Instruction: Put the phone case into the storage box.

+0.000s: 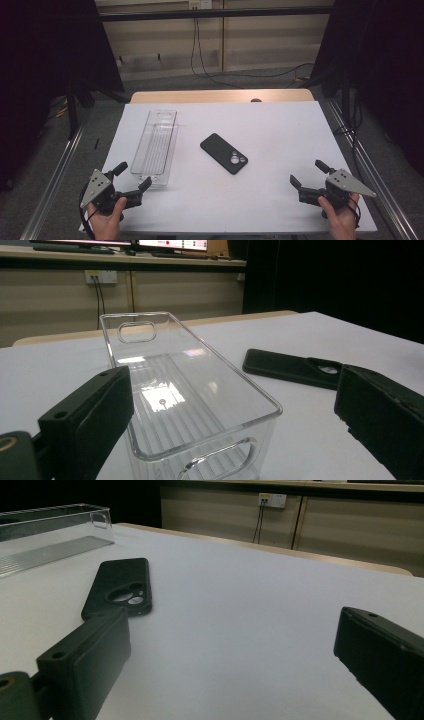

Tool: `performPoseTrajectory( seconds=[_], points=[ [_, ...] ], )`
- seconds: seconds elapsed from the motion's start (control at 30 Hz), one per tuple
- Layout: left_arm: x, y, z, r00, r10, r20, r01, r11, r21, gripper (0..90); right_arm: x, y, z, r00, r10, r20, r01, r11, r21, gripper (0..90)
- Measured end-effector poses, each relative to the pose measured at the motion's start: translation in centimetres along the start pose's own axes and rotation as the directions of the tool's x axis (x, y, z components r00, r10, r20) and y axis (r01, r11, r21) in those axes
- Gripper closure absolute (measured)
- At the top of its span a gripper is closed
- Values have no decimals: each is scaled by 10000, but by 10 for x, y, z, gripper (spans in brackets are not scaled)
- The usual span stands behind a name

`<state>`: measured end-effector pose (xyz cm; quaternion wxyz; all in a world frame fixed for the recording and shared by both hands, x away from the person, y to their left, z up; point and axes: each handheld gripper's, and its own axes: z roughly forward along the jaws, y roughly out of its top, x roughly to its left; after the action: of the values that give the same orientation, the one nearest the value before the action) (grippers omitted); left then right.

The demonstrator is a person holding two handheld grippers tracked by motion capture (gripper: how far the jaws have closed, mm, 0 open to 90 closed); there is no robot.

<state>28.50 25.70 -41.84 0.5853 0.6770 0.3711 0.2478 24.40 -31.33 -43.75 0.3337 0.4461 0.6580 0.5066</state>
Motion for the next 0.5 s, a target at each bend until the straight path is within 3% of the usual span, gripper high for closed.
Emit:
performPoseTrajectory(
  seconds=[0.5],
  points=[
    [-2,-1,0,9999,-107,26,107,9999,56,30,-1,-1,2,9997,97,-233,-92,9997,216,9]
  ],
)
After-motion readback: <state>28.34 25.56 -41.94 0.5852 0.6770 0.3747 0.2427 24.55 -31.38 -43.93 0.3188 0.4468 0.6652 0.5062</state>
